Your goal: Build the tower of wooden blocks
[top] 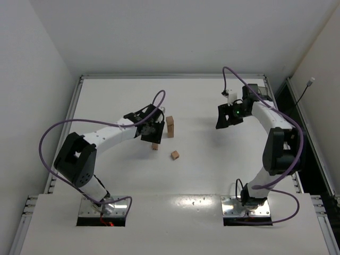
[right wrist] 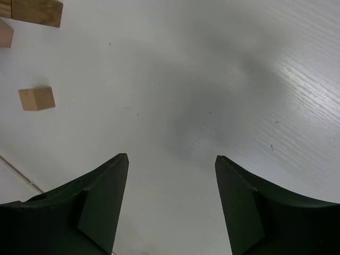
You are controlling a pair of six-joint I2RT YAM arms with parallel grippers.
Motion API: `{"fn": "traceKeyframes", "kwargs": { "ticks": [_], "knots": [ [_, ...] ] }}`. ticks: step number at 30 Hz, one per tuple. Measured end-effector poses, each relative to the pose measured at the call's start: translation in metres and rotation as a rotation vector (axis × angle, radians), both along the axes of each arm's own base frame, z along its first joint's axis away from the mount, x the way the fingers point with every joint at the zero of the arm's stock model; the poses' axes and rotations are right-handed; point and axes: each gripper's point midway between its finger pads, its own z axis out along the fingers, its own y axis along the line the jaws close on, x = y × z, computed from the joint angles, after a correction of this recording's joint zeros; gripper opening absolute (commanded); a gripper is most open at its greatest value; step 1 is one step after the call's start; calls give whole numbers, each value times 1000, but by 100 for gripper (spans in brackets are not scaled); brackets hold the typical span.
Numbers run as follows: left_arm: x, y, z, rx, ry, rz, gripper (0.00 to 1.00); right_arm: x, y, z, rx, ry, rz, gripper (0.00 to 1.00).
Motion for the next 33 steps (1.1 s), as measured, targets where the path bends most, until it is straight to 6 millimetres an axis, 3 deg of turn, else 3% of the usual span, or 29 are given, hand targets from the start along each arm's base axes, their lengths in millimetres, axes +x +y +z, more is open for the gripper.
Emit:
{"fn": "traceKeyframes", "kwargs": {
  "ticks": [9, 33],
  "knots": [
    [7, 22, -25, 114, 25, 141, 39, 1, -7, 4, -2, -17, -18, 63],
    [2, 11, -46, 83, 115, 135, 39, -3, -15, 0, 10, 1, -42, 63]
  ]
}}
